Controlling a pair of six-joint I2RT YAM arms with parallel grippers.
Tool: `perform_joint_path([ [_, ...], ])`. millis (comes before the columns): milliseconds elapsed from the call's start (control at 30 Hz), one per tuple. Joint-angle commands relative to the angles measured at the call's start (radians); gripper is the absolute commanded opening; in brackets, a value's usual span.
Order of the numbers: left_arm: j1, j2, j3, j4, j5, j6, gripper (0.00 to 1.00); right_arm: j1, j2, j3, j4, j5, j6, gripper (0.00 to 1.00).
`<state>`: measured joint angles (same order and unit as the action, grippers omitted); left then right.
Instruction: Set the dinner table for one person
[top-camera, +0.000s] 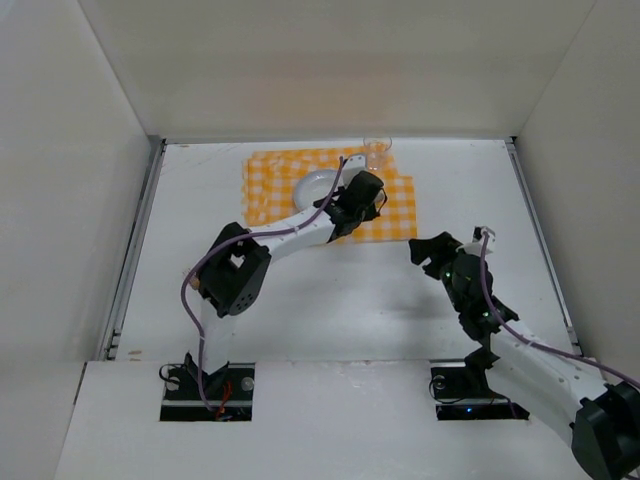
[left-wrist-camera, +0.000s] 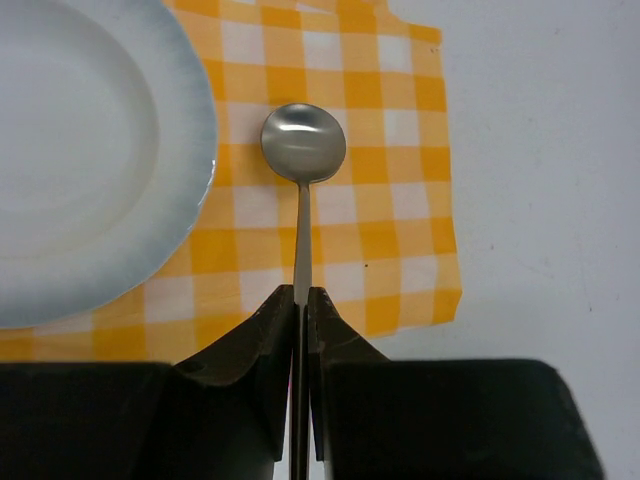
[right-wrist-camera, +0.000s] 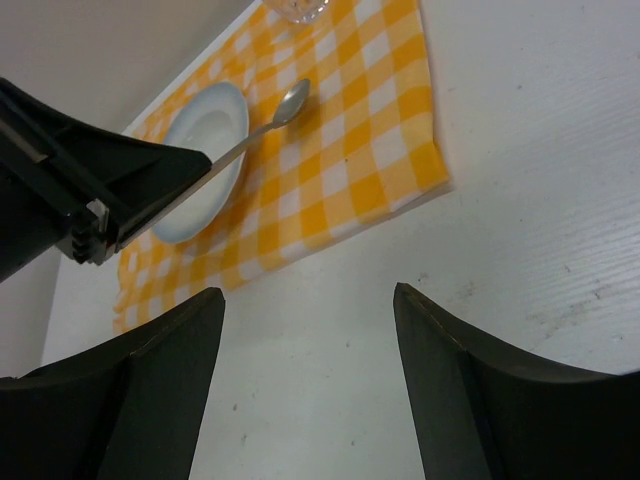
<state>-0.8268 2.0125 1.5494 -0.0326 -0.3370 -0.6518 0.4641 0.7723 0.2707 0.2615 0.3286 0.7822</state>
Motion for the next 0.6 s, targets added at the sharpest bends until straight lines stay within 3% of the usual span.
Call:
perform_joint_path([
  [0,-0.010,-0.018,0.084,0.066,0.055,0.018,0.00,-0.005,-0.019,-0.013,0.041,0.004,0.005,0.74],
  [400,-0.024,0.097,0.209,0.137,-0.040,0.083,0.00,-0.005,-0.030,-0.014,0.039,0.010,-0.001,0.74],
  [567,-0.045,0.104,0.121,0.080,-0.048,0.081,0.03,-0.008,-0.027,-0.013,0.036,0.012,-0.001,0.74],
])
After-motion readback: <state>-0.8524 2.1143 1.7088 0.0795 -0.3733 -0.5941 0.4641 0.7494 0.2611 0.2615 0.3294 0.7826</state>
